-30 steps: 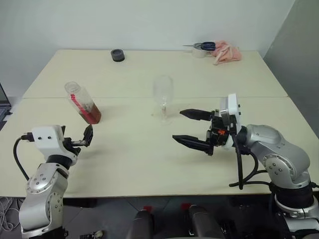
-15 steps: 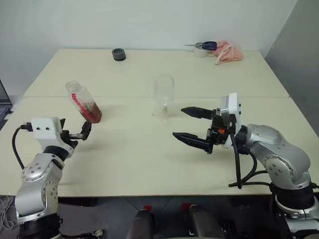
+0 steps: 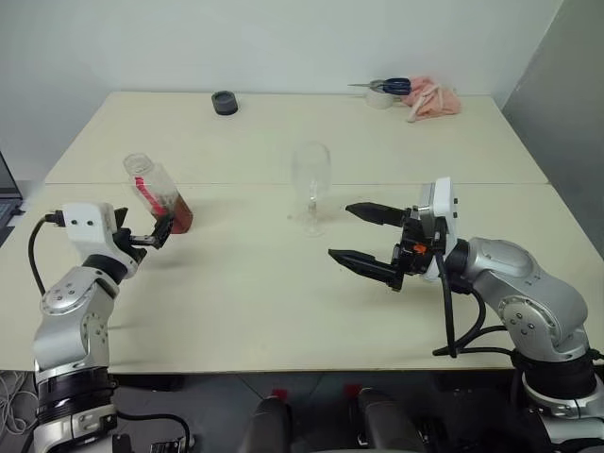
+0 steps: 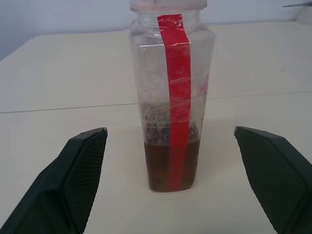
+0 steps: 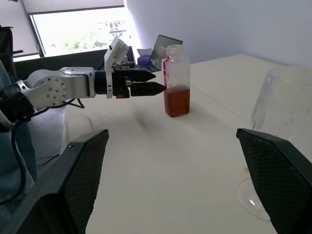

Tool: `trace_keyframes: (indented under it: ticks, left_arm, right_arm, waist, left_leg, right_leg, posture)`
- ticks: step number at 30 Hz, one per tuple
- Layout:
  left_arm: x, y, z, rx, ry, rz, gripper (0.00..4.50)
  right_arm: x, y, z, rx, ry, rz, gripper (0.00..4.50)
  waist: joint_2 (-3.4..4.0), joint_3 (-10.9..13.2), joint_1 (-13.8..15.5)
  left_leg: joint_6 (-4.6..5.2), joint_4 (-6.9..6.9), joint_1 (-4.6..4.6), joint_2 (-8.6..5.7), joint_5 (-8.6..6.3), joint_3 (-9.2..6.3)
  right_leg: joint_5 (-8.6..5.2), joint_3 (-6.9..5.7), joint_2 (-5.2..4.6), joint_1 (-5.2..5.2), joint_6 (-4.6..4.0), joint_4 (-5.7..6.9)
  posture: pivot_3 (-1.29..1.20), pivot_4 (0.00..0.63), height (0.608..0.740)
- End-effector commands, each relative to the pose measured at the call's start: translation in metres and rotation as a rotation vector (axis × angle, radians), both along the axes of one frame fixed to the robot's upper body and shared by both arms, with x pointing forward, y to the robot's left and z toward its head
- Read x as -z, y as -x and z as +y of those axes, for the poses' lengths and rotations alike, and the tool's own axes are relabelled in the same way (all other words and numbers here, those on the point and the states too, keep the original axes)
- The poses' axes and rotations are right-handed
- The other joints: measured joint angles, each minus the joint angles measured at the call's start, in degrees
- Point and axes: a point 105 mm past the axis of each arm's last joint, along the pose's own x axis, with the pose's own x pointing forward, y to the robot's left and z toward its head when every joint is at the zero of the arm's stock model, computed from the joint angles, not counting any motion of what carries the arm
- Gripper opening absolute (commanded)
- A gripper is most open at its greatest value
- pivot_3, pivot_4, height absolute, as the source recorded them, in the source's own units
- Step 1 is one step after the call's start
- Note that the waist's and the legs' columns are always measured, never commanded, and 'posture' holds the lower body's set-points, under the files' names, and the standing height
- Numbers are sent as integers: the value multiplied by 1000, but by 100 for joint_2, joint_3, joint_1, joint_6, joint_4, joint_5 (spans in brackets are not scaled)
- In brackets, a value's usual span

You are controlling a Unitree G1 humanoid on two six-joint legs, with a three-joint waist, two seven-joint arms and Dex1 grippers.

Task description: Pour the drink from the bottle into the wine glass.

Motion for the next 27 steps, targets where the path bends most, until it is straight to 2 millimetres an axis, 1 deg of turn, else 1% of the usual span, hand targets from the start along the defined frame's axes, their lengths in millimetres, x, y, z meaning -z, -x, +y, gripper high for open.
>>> trace_keyframes:
  ticks: [1,5,13,23,27]
  left_arm:
    - [-11,-10,-7,38,-33,-47,4500]
    - [-18,-22,-7,44,-31,-74,4500]
    - [-21,-37,-1,41,-36,-90,4500]
    - [-19,-44,12,2,-38,-121,4500]
    - [-15,-48,10,4,-35,-125,4500]
  right_arm:
    - [-10,6,0,-10,-10,-58,4468]
    - [-10,5,-2,0,-10,-60,4468]
    - [-13,6,-2,17,-16,-63,4468]
    - [-14,6,-5,42,-15,-57,4468]
    - [-15,5,-6,47,-15,-59,4468]
  waist:
    - [0,0,1]
    - [-1,0,-1]
    - [-3,-1,-1]
    - [-3,-1,-1]
    - [-4,-1,-2]
  left_leg:
    - [0,0,0,-1,0,0]
    - [0,2,-3,0,0,0]
    - [0,5,-20,-2,1,7]
    - [0,7,-21,-2,1,7]
    - [0,10,-21,-4,1,8]
  right_leg:
    - [0,0,0,0,0,1]
    - [4,0,1,-5,-6,4]
    - [5,5,0,-38,-8,33]
    - [6,4,0,-39,-8,35]
    - [6,4,0,-38,-8,36]
  posture:
    - [0,150,740]
    - [0,150,740]
    - [0,150,740]
    - [0,150,740]
    - [0,150,740]
